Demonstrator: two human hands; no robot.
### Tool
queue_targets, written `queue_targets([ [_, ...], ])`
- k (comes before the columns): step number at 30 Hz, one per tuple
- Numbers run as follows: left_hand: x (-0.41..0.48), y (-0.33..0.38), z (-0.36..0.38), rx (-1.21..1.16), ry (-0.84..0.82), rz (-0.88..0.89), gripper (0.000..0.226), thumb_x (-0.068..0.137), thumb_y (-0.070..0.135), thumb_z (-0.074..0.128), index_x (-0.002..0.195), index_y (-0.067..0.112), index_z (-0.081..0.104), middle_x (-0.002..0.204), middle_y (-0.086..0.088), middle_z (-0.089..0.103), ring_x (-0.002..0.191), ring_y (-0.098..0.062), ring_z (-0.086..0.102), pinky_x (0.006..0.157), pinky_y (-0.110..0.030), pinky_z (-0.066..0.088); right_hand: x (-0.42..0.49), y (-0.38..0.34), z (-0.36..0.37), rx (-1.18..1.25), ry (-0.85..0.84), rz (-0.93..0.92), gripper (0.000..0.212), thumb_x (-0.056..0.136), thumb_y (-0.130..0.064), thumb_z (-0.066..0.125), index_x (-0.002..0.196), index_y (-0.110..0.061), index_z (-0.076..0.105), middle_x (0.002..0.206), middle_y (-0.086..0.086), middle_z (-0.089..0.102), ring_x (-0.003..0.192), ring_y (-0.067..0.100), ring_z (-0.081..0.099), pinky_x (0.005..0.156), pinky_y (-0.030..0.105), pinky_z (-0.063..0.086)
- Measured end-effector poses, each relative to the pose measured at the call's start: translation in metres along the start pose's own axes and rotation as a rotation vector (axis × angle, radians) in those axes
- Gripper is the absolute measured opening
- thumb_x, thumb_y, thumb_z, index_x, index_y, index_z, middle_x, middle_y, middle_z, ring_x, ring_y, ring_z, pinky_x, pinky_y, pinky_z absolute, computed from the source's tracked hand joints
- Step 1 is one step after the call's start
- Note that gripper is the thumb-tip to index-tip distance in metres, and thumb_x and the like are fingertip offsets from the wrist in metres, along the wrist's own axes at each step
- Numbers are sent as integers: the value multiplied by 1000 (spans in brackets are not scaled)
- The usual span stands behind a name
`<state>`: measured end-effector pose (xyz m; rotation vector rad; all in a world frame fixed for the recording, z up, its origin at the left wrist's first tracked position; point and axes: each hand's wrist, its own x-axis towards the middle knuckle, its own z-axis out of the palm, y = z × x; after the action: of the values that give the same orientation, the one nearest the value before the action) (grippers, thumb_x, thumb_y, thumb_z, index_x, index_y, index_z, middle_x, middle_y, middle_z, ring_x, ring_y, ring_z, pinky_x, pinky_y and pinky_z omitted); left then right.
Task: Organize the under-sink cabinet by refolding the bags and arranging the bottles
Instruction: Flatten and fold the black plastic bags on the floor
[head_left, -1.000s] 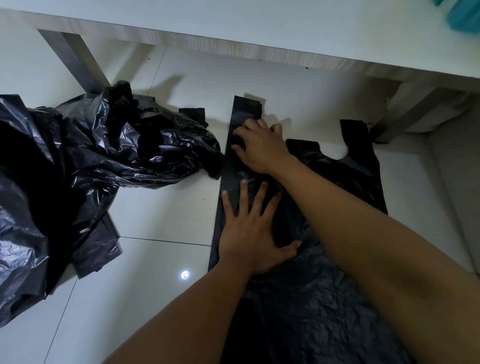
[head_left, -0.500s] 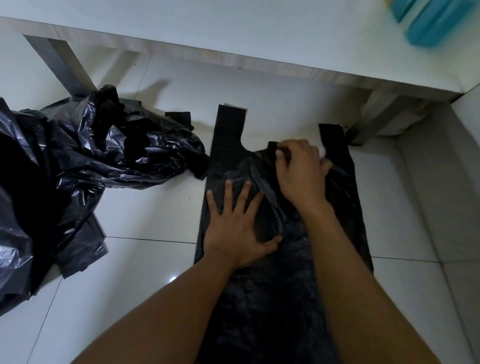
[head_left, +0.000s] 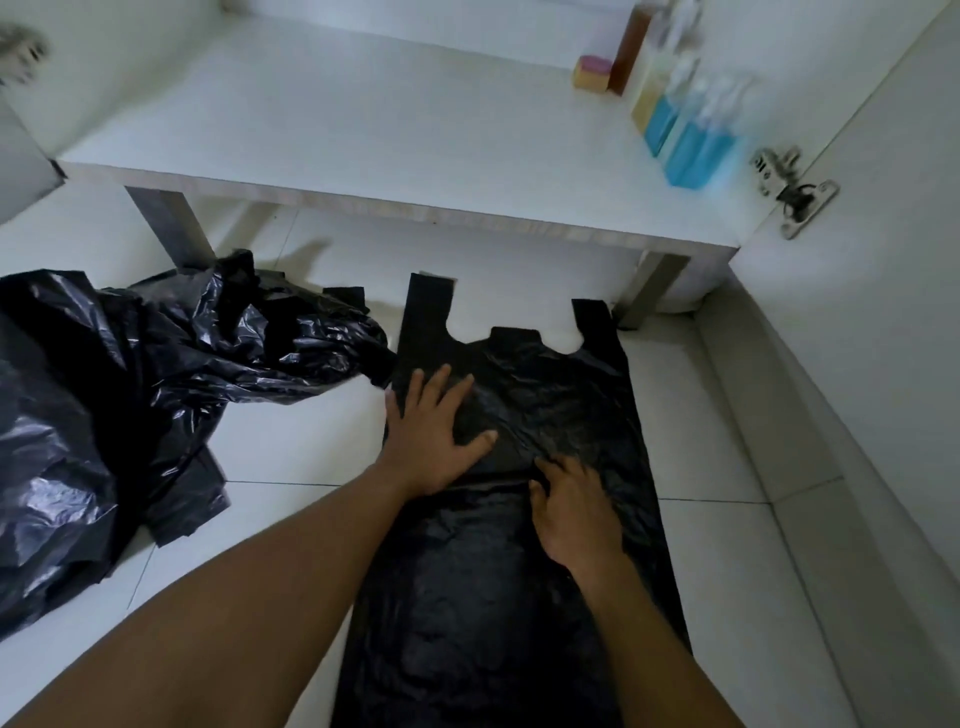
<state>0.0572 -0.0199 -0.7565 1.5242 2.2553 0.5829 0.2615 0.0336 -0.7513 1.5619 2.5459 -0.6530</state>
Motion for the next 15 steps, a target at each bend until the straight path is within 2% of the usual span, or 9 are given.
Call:
queue_targets([
  [1,-8,0,-6,102,48,58,79,84,76,39,151,34,35,159,-4,28,149,-30,18,122,-57,1,0,-1,-4,-7,-17,-1,46,106,-40,36,147,-23,46,149,1,40,136,24,33,110,46,39],
  [3,-32,1,-12,303,-44,122,79,80,76,33,141,29,48,144,-3,43,137,-28,35,120,-56,9,2,-2,-13,-18,-73,8,47,106,-40,35,147,-21,46,148,4,39,135,27,35,109,44,40],
  [5,-56,1,-15,371,-253,93,80,83,77,36,143,26,47,146,-3,41,138,-27,33,119,-61,4,5,-5,-24,-33,-155,11,46,106,-37,35,145,-19,49,148,9,40,133,30,39,111,41,38],
  [7,-71,3,-22,321,-343,69,79,88,73,42,151,26,37,156,-3,32,147,-25,23,118,-65,-4,10,-9,-33,-33,-219,28,39,102,-32,38,131,-19,60,139,12,50,122,31,51,109,40,41],
  [9,-78,3,-41,264,-312,74,78,92,67,46,156,26,28,163,-2,23,153,-22,12,118,-65,-9,15,-19,-43,-14,-192,59,29,93,-29,39,108,-27,64,128,10,60,110,30,57,104,48,46],
  [10,-81,1,-55,245,-270,74,76,93,64,47,156,26,27,164,-2,23,153,-21,12,119,-63,-8,17,-27,-48,-9,-147,60,29,91,-28,39,106,-28,64,125,8,62,108,30,58,102,50,46],
  [13,-89,-23,-106,259,-127,-28,70,93,60,51,152,26,35,157,-2,36,147,-22,28,122,-58,6,13,-81,-62,60,28,-58,29,96,-27,45,118,-24,65,121,5,63,108,28,61,96,46,50],
  [15,-104,-51,-143,315,-27,-167,65,92,60,51,147,27,42,150,-2,45,141,-24,37,119,-53,20,8,-132,-59,126,65,-151,31,99,-25,49,125,-21,65,124,7,63,112,28,60,95,42,51],
])
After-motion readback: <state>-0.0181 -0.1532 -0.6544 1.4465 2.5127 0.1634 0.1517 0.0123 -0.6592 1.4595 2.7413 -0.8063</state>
